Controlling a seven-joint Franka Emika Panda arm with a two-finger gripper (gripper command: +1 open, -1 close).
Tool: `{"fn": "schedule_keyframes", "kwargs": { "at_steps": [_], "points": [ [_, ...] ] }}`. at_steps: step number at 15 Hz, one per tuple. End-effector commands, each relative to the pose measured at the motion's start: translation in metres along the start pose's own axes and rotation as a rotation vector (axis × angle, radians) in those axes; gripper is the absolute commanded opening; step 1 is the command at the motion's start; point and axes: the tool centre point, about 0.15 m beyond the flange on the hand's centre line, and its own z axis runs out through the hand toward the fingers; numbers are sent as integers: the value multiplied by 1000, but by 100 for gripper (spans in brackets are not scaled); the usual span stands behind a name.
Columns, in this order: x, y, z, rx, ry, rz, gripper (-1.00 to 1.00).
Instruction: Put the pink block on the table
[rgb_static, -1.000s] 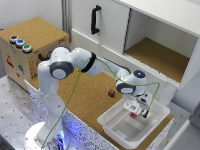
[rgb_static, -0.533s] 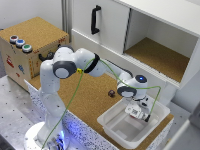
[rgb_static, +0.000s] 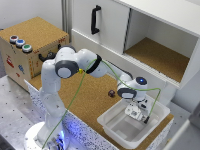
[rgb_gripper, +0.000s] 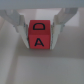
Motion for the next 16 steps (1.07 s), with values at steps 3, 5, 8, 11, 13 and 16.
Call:
{"fn": "schedule_keyframes", "kwargs": {
  "at_steps": [3, 5, 8, 11, 13, 16],
  "points": [
    [16, -45, -40, -51, 84, 81, -100],
    [19, -62, -73, -7, 123, 121, -100],
    [22, -101, -135, 13, 244, 115, -100],
    [25, -145, -167, 29, 290, 74, -100],
    [29, -175, -168, 34, 283, 40, -100],
    [34, -227, -162, 48, 256, -24, -100]
  ]
}}
